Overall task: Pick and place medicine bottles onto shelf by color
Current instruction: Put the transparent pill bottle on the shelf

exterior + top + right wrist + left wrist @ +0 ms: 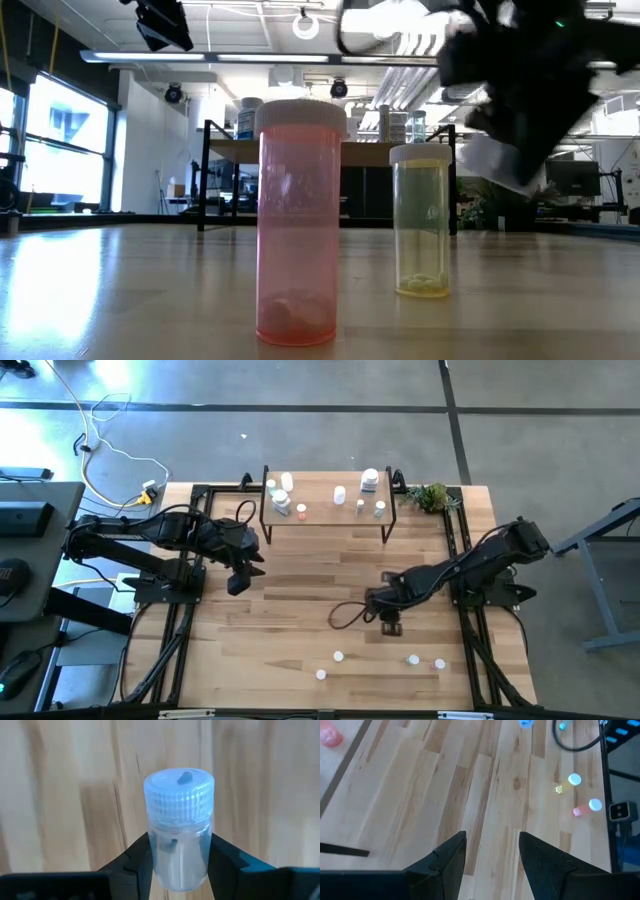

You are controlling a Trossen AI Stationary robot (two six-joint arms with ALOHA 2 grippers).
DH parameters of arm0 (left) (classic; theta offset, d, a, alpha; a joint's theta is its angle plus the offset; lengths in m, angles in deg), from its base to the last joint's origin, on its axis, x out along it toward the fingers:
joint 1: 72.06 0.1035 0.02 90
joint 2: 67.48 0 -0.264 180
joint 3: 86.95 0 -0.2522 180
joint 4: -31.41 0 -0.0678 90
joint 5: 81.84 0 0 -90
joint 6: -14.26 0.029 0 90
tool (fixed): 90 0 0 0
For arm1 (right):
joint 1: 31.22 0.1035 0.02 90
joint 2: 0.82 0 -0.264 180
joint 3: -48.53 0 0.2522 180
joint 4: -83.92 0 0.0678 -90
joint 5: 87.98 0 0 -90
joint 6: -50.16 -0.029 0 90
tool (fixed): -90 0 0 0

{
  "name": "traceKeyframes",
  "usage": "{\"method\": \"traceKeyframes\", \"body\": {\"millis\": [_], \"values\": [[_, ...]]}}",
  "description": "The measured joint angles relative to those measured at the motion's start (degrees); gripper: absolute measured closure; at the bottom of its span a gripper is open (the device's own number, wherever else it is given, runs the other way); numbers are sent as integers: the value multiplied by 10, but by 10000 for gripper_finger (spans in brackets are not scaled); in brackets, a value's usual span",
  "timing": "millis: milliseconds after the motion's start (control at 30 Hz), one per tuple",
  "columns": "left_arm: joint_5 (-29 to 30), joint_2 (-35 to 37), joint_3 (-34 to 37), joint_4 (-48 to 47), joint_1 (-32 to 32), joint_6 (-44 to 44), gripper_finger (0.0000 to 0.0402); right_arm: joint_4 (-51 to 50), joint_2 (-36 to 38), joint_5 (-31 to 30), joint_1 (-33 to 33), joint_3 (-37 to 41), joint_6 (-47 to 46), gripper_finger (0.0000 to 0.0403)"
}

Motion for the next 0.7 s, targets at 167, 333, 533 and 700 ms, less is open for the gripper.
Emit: {"method": "traceKeyframes", "body": {"millis": [167, 333, 533, 700], "values": [[0, 0, 0, 0, 0, 45, 227, 55, 0, -61, 0, -37, -46, 274], [0, 0, 0, 24, 0, 88, 227, 117, 0, -111, -7, -57, -84, 274], [-1, 0, -2, 91, 7, 116, 227, 187, 0, -145, -41, -74, -122, 274], [-2, -8, -20, 130, 35, 143, 227, 228, 0, -144, -76, -97, -107, 274]]}}
